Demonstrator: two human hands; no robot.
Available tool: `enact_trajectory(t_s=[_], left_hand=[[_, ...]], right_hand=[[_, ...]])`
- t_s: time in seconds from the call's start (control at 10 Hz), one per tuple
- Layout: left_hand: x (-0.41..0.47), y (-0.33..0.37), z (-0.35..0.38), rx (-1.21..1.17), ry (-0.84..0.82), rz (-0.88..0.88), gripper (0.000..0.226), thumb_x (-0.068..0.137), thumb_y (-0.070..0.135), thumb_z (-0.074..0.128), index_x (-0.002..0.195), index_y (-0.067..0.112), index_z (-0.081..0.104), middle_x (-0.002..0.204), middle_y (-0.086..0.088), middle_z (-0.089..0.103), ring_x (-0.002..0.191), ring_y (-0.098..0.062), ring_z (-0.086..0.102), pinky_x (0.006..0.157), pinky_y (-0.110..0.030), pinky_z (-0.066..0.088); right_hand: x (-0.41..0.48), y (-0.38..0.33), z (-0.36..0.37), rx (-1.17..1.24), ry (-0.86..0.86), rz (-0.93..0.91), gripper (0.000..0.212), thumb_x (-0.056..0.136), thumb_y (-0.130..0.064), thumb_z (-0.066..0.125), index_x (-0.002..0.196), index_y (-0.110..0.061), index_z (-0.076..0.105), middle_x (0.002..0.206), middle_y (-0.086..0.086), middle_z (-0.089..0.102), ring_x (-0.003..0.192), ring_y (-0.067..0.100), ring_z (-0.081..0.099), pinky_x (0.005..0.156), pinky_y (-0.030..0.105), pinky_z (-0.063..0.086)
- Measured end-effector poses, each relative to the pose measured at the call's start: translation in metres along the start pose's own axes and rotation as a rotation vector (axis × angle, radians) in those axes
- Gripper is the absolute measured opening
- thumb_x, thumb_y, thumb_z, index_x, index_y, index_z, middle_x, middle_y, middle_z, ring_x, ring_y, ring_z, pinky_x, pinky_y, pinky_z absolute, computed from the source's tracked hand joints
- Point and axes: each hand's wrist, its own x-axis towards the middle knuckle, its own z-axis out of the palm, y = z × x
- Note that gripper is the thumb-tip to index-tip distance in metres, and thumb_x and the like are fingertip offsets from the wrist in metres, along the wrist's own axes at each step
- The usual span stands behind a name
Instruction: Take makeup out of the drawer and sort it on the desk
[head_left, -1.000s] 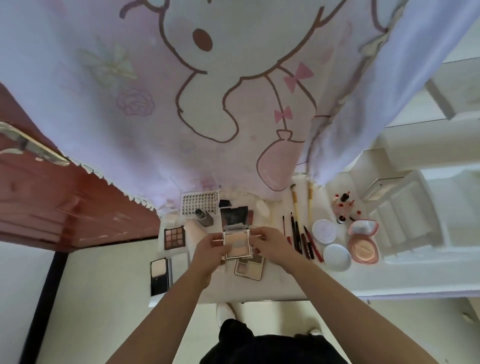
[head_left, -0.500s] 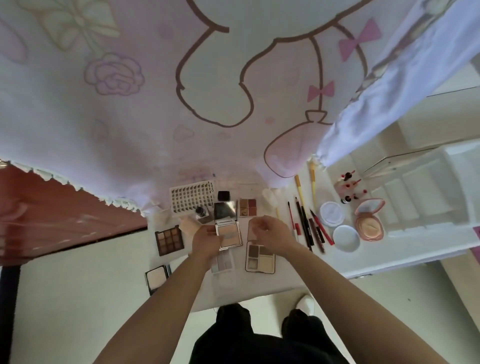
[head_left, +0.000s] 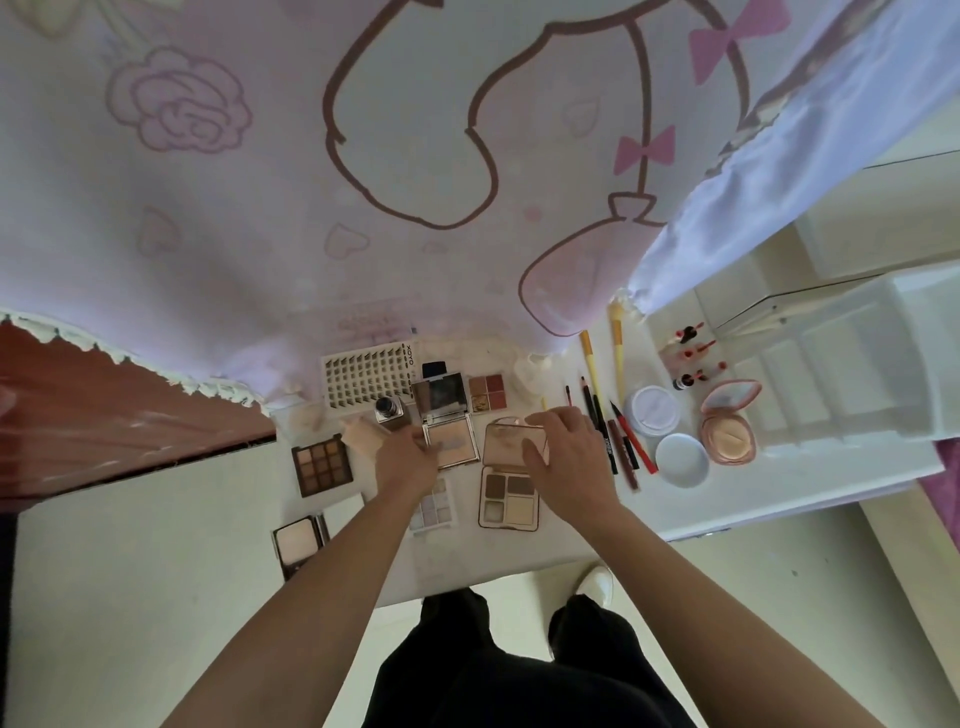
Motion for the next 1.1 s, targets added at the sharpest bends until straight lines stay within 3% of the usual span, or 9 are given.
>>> enact_trajectory(t_s=[0.3,0.5,0.6,0.8,1.0,1.1], left_hand=[[0.002,-0.007,0.008,0.031,0.023,0.069,0.03,0.095,0.028,0.063,0.121,0.015,0.061,0.106,-0.009,0.07,0.1,-0.029,0.064,0.083,-0.032,0.048],[0.001,-0.009,0.011,0.051,0.019,0.081,0.026,0.095,0.026,0.063,0.118,0.015,0.061,0.102,-0.01,0.071,0.098,-0.03,0.065,0.078,-0.029,0.044],[0.002,-0.011,0.011,0.06,0.007,0.071,0.027,0.095,0.028,0.062,0.12,0.017,0.061,0.099,-0.008,0.072,0.096,-0.028,0.065,0.081,-0.031,0.047],[-0.003,-0.013,0.007,0.065,-0.033,0.092,0.035,0.096,0.019,0.054,0.131,0.018,0.056,0.108,-0.011,0.07,0.097,-0.029,0.065,0.079,-0.033,0.051],[-0.035,-0.016,-0.012,0.391,0.018,0.31,0.034,0.1,0.027,0.046,0.132,0.015,0.051,0.127,-0.009,0.056,0.11,-0.028,0.057,0.085,-0.04,0.05],[-0.061,-0.02,-0.011,0.577,0.049,0.484,0.034,0.102,0.028,0.04,0.132,0.016,0.051,0.127,-0.007,0.051,0.113,-0.024,0.052,0.088,-0.038,0.047]], right_hand=[[0.008,0.025,-0.026,0.097,0.033,0.109,0.036,0.093,-0.015,0.053,0.129,-0.016,0.06,0.13,0.009,0.057,0.12,0.029,0.053,0.102,0.046,0.044],[0.001,0.027,-0.027,-0.073,-0.126,-0.027,0.052,0.096,-0.043,0.054,0.144,-0.024,0.045,0.143,0.002,0.049,0.134,0.024,0.044,0.114,0.045,0.033],[-0.002,0.017,-0.021,-0.195,-0.171,-0.13,0.047,0.102,-0.038,0.045,0.148,-0.028,0.04,0.149,0.0,0.045,0.141,0.022,0.037,0.117,0.042,0.025],[-0.003,0.006,-0.017,-0.231,-0.222,-0.125,0.049,0.102,-0.03,0.044,0.151,-0.027,0.036,0.152,0.004,0.043,0.143,0.025,0.033,0.119,0.044,0.022],[-0.005,0.003,-0.046,-0.171,-0.177,-0.086,0.053,0.101,-0.032,0.047,0.152,-0.024,0.035,0.154,0.002,0.039,0.145,0.024,0.031,0.118,0.042,0.025],[-0.004,-0.003,-0.078,-0.066,-0.055,-0.091,0.051,0.101,-0.031,0.05,0.15,-0.02,0.039,0.149,0.006,0.043,0.138,0.026,0.039,0.11,0.041,0.038]])
